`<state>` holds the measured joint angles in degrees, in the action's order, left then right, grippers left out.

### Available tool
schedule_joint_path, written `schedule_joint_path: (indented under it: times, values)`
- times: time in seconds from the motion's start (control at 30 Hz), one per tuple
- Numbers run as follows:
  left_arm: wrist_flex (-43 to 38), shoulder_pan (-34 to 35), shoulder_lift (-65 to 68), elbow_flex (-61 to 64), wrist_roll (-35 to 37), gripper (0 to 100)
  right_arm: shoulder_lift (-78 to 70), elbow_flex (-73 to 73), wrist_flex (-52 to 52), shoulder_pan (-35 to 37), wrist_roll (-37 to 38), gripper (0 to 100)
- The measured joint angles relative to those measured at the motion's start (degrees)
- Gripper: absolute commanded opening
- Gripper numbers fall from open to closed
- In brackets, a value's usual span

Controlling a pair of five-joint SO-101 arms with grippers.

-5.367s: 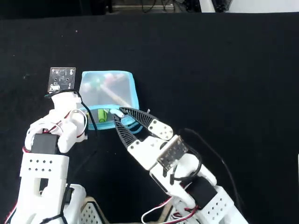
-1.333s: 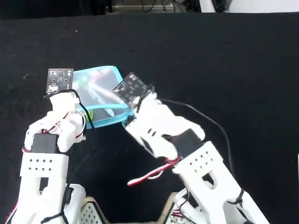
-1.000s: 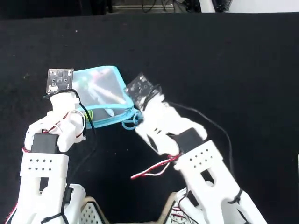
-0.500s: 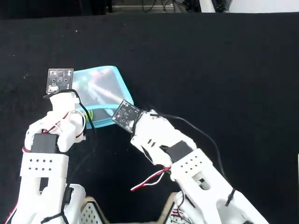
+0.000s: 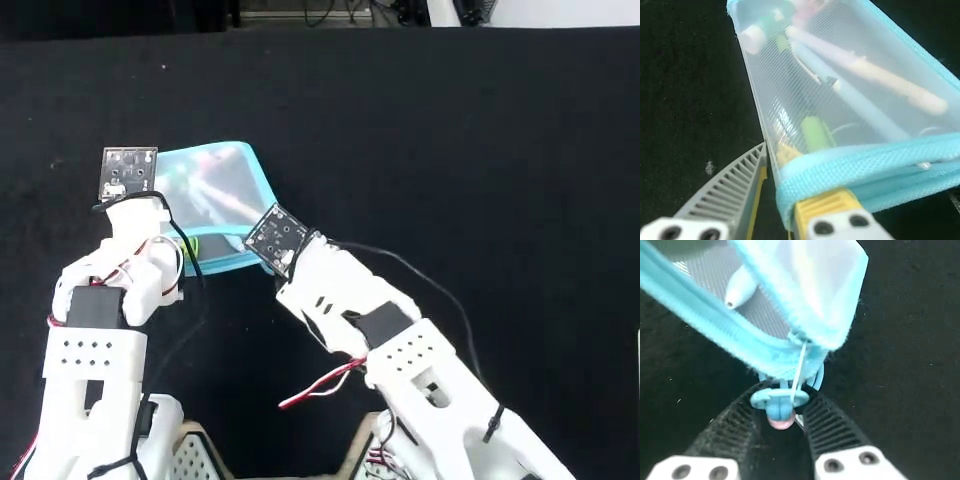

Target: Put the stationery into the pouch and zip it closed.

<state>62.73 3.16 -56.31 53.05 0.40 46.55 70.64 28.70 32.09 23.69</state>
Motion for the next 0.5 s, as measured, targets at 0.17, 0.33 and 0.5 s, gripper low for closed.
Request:
schedule_joint_path:
  times: [0.17, 0.33, 0.5]
  values:
    - [0.5, 2.1, 0.4, -2.8, 0.1, 3, 8.5, -5.2, 10.7, -1.9, 0.1, 1.1]
    - [4.7, 3.5, 0.8, -10.7, 0.2, 3, 17.0, -11.8, 20.4, -2.3, 0.2, 1.1]
    - [13.4, 3.4, 4.4, -23.6, -0.9, 3, 18.5, -20.1, 25.0, -2.3, 0.2, 1.1]
